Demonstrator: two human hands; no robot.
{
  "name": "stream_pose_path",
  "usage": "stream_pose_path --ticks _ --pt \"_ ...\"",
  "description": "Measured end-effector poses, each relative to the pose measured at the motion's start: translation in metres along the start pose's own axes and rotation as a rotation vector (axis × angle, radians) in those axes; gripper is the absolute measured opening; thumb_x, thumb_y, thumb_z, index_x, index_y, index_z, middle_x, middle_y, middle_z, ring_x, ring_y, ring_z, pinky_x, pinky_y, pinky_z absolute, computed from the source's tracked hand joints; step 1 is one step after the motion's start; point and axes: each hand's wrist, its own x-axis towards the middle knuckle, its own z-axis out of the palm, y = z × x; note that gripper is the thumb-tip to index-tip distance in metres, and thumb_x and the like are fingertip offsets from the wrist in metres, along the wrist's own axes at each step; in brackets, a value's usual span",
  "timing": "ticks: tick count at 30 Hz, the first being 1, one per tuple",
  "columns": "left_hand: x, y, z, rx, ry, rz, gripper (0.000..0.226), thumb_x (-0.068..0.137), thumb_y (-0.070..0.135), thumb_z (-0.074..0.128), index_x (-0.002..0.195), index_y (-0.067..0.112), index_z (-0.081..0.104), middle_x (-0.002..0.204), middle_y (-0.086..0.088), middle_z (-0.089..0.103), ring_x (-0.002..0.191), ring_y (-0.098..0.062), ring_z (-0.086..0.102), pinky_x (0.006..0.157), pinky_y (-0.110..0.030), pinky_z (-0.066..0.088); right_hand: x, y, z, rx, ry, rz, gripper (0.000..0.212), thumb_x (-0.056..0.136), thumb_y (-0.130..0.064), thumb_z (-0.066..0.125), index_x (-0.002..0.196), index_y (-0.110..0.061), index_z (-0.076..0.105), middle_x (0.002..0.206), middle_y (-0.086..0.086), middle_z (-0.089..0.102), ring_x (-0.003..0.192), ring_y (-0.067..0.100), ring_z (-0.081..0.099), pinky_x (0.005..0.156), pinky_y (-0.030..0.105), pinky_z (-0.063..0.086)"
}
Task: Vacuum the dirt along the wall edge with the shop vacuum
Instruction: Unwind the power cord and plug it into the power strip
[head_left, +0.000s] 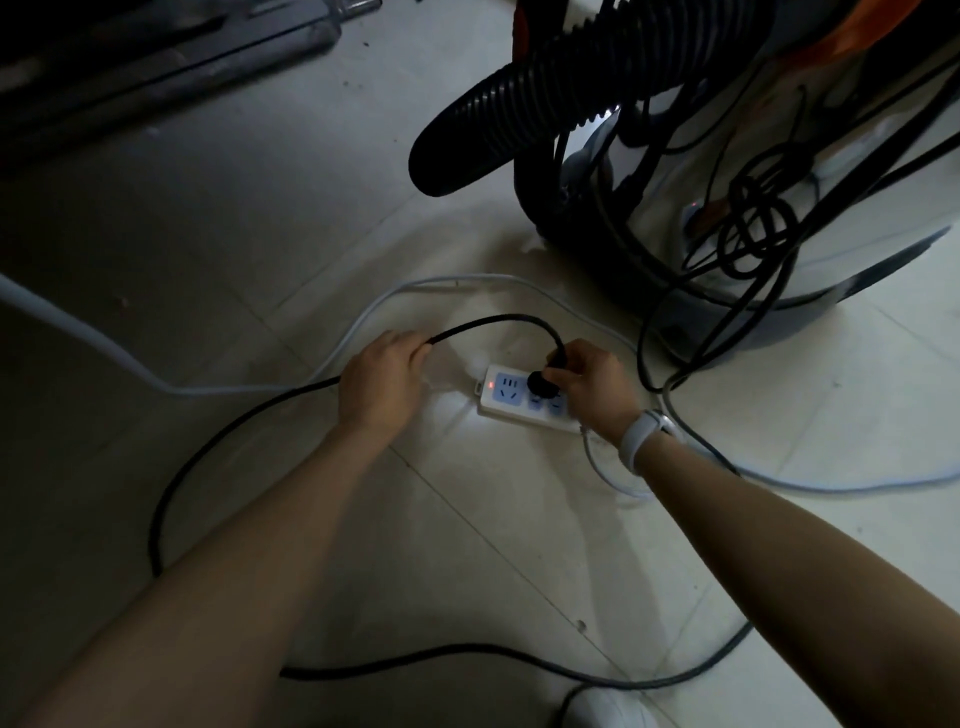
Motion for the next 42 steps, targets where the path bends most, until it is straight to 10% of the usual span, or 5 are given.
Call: stream_pose_path --ticks 16,26,42 --pt "0.002 -0.017 0.011 -0.033 0.006 0.045 0.042 0.088 0.027 0.036 0.099 0.001 0.067 0.091 -0.022 0.064 0.082 -0.039 0.061 0.068 -0.042 0.049 -0.011 0.019 0.02 -0.187 0.032 -0.114 0.017 0.088 -0.017 0.062 0.101 -0.007 0.065 0.104 0.012 0.064 0.095 0.028 0.058 0.079 0.035 0.045" --pt "0.003 0.011 0.022 -0.009 0.03 0.407 0.03 0.09 0.023 0.047 0.102 0.009 0.071 0.074 -0.008 0.065 0.062 -0.028 0.061 0.061 -0.035 0.048 -0.007 0.026 0.019 -0.206 0.018 -0.142 0.016 0.086 -0.018 0.067 0.096 -0.006 0.067 0.098 0.009 0.065 0.088 0.026 0.059 0.076 0.029 0.041" --pt "-0.014 -0.013 -0.011 0.345 -0.025 0.159 0.037 0.084 0.031 0.042 0.077 0.013 0.074 0.063 -0.01 0.064 0.056 -0.03 0.06 0.059 -0.033 0.046 -0.033 0.002 0.065 -0.242 -0.073 -0.231 0.018 0.086 -0.022 0.064 0.098 -0.008 0.07 0.099 0.013 0.069 0.093 0.031 0.061 0.076 0.031 0.039"
